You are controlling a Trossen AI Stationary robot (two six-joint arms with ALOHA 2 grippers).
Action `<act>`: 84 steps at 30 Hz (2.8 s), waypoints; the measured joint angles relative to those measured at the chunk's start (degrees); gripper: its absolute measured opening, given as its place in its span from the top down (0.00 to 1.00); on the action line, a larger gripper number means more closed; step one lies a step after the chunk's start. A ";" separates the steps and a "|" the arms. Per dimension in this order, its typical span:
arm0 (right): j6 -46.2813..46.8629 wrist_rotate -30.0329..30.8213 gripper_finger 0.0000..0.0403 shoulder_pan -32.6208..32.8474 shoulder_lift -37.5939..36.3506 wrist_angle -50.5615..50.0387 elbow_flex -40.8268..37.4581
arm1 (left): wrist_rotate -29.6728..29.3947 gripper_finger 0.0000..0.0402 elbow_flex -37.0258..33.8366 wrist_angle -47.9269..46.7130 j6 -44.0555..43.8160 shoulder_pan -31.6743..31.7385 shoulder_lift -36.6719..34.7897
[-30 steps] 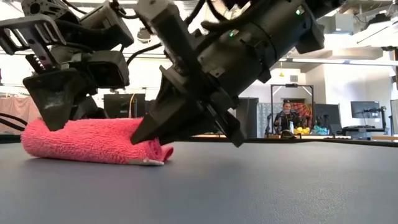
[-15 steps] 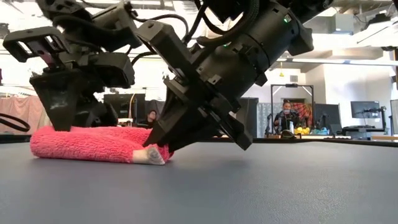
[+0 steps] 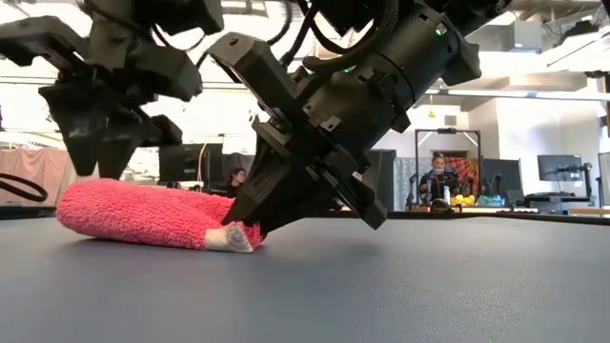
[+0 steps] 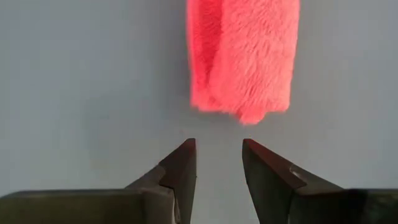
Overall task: Roll towel into tight, uniform cylinder
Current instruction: Roll the red towel
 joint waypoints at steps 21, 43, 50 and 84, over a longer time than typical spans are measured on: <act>-0.43 0.01 0.91 -0.43 0.13 1.97 -0.13 | -22.22 0.99 -25.06 64.97 -4.90 -12.44 -2.83; -7.65 -2.80 0.63 -1.36 -3.52 -2.76 -0.20 | -20.81 1.00 -22.72 66.54 -10.98 -12.43 11.70; -9.05 -2.87 0.53 -1.57 -6.98 -12.71 -0.20 | -20.17 1.00 -22.67 65.83 -11.61 -12.41 11.73; -68.77 23.41 0.55 6.81 2.84 8.34 0.07 | -15.70 1.00 -22.78 64.74 -11.27 -12.17 11.79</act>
